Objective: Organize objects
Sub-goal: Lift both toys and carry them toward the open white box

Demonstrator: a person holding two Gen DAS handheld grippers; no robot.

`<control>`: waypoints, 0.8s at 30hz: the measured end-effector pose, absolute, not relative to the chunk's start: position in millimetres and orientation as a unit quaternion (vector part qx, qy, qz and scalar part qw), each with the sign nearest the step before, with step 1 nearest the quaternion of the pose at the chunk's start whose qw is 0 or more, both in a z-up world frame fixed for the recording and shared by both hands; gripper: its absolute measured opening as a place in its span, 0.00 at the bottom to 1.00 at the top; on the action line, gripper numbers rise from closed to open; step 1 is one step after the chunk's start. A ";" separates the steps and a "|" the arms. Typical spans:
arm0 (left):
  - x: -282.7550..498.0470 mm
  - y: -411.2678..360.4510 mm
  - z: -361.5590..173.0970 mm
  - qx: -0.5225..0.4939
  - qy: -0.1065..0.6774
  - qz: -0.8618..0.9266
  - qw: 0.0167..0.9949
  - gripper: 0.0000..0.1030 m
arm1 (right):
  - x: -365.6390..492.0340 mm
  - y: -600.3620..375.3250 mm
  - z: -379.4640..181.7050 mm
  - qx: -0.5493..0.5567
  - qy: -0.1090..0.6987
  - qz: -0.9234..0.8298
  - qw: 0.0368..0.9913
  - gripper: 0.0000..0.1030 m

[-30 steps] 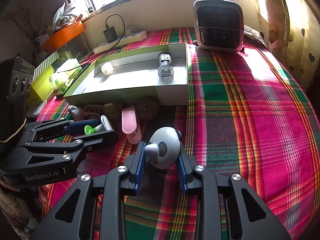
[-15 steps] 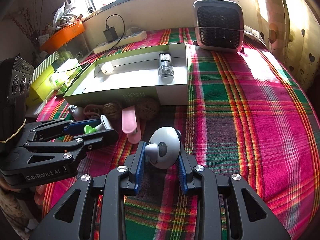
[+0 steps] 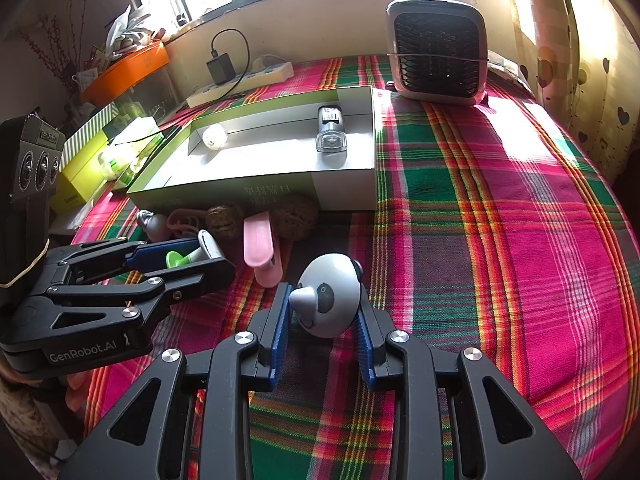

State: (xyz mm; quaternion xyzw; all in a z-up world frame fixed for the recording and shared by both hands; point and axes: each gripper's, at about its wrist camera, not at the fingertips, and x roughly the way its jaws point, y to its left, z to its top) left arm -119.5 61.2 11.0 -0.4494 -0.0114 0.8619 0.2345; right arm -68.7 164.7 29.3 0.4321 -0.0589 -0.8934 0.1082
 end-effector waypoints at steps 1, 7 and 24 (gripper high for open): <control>-119.1 61.4 11.3 -0.448 -0.010 0.862 0.235 0.39 | -68.7 164.4 29.4 0.432 -0.059 -0.893 0.108 0.30; -117.5 60.3 12.8 -0.445 -0.009 0.864 0.234 0.39 | -68.7 164.8 29.3 0.432 -0.058 -0.893 0.108 0.30; -113.3 54.5 22.9 -0.432 -0.012 0.872 0.231 0.39 | -66.9 162.8 34.2 0.425 -0.051 -0.898 0.106 0.28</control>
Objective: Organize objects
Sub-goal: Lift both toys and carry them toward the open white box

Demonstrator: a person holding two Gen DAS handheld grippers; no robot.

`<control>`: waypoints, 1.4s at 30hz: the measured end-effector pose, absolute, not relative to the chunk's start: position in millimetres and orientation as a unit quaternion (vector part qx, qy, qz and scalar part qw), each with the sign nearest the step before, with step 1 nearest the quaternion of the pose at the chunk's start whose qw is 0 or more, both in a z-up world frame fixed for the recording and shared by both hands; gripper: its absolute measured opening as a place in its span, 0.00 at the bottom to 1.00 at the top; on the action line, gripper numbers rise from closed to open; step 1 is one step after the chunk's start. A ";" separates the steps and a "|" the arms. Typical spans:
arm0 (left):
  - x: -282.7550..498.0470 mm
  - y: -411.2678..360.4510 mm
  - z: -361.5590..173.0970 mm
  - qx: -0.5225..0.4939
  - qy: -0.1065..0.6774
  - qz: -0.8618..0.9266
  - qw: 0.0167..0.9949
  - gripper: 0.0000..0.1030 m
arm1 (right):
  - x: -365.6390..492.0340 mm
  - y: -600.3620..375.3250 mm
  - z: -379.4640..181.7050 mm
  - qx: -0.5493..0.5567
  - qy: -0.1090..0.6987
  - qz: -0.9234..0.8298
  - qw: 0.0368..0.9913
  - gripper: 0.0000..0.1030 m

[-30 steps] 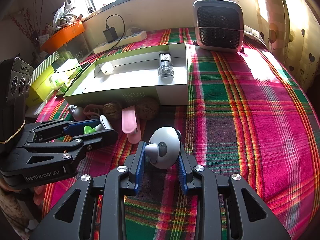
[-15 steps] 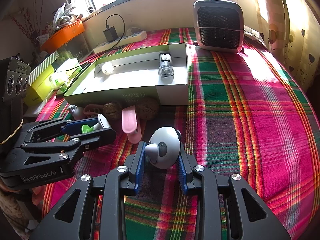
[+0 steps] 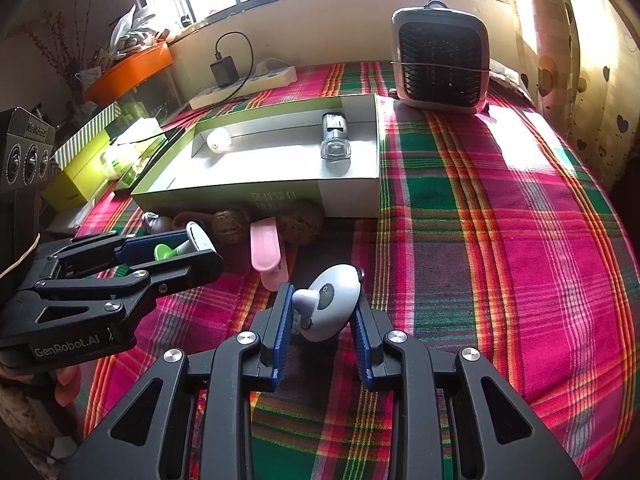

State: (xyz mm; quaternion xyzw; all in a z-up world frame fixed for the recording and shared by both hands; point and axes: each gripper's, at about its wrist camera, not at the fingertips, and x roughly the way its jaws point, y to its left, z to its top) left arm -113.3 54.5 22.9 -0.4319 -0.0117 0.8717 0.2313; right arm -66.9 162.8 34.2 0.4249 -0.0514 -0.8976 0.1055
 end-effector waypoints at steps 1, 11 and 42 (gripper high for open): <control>-112.9 54.2 22.9 -0.432 -0.012 0.872 0.231 0.39 | -66.4 162.5 34.4 0.425 -0.052 -0.898 0.105 0.28; -111.9 53.6 22.4 -0.431 -0.013 0.872 0.231 0.39 | -63.9 159.1 39.5 0.418 -0.048 -0.901 0.107 0.28; -143.0 14.1 53.0 -0.399 -0.038 0.898 0.181 0.39 | -105.3 139.2 79.7 0.380 -0.037 -0.912 0.147 0.28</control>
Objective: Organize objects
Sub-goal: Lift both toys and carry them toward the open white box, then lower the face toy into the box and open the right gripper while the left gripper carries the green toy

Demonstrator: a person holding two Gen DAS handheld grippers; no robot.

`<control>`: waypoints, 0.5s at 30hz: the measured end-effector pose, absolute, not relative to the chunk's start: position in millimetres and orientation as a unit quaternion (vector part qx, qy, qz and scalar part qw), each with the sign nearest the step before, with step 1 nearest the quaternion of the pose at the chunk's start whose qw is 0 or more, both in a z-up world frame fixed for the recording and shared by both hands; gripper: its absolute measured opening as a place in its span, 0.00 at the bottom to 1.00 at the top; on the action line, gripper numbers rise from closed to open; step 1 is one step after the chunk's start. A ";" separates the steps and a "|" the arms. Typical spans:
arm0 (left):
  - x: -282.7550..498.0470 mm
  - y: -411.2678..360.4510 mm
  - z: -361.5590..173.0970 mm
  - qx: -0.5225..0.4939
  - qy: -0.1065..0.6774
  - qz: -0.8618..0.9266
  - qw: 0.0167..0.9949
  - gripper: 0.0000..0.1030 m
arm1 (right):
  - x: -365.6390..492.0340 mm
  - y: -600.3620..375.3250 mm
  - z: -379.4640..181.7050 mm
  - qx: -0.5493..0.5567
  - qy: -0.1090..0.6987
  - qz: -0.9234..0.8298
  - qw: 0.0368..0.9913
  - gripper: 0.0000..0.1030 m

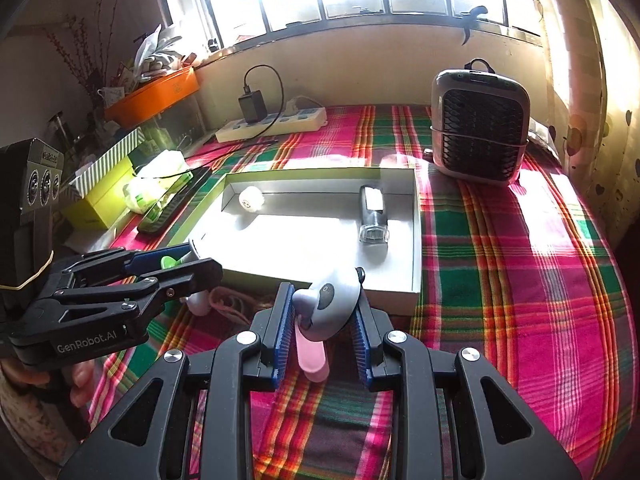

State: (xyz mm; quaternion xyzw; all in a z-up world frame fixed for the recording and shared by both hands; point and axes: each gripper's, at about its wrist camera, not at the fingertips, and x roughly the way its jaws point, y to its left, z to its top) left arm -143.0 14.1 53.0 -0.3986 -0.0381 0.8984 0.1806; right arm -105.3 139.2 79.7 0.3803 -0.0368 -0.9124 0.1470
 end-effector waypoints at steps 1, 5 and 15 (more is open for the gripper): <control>-145.1 12.6 52.6 -0.399 -0.039 0.898 0.179 0.39 | -109.0 138.3 80.2 0.380 -0.037 -0.912 0.149 0.28; -153.7 6.5 52.1 -0.399 -0.040 0.900 0.172 0.39 | -124.1 135.6 80.5 0.383 -0.038 -0.910 0.154 0.28; -179.3 -3.6 47.3 -0.404 -0.041 0.900 0.155 0.39 | -170.3 123.3 76.0 0.400 -0.027 -0.901 0.166 0.28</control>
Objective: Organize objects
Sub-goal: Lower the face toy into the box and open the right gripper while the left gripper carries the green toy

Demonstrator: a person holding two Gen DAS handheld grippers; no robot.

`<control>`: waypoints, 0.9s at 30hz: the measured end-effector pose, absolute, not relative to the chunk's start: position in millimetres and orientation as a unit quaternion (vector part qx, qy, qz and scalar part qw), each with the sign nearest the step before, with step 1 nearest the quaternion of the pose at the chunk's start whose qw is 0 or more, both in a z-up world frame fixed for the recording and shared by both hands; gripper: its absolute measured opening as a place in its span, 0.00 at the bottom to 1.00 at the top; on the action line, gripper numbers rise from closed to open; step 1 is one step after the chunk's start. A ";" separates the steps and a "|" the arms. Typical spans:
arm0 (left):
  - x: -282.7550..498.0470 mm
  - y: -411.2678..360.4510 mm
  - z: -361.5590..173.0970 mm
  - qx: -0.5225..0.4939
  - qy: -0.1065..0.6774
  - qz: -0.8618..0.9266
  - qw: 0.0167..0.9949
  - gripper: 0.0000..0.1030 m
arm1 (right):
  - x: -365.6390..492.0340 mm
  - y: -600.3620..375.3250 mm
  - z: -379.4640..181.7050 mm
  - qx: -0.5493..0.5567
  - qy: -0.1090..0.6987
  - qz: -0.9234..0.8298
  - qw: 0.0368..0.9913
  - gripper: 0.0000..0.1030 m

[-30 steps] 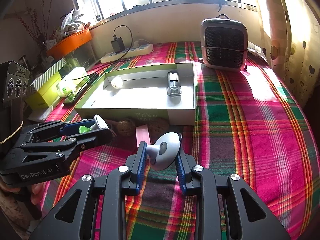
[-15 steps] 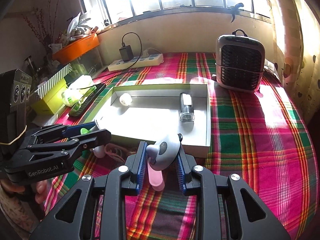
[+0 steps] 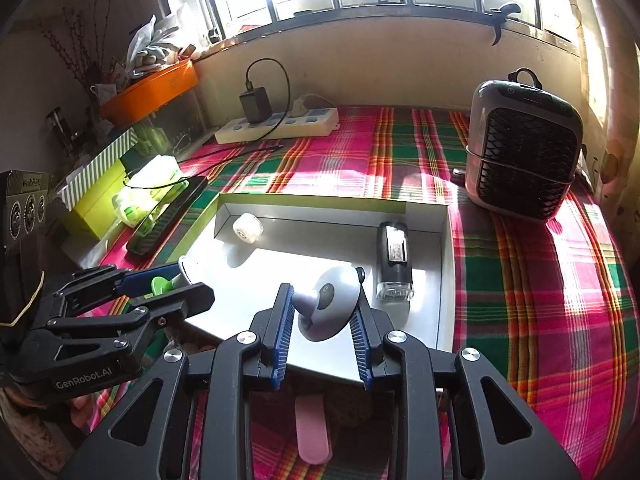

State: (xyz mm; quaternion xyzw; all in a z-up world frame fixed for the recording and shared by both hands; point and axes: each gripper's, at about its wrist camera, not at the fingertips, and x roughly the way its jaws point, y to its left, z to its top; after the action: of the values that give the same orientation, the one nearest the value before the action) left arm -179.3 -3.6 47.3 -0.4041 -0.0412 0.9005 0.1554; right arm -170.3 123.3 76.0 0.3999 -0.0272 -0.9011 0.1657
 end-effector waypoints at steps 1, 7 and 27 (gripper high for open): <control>-181.5 -4.3 46.5 -0.405 -0.040 0.900 0.154 0.39 | -175.7 122.7 75.1 0.403 -0.026 -0.900 0.165 0.28; -196.2 -8.0 41.5 -0.410 -0.038 0.900 0.146 0.39 | -203.3 117.0 71.8 0.417 -0.024 -0.892 0.172 0.28; -230.4 -12.9 28.5 -0.423 -0.039 0.896 0.127 0.39 | -258.0 98.8 45.9 0.454 -0.010 -0.873 0.174 0.28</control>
State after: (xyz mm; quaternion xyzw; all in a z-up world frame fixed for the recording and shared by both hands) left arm -230.4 -12.9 28.5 -0.4229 -0.0389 0.8964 0.1268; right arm -258.0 98.8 45.9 0.4545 -0.0101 -0.8735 0.1744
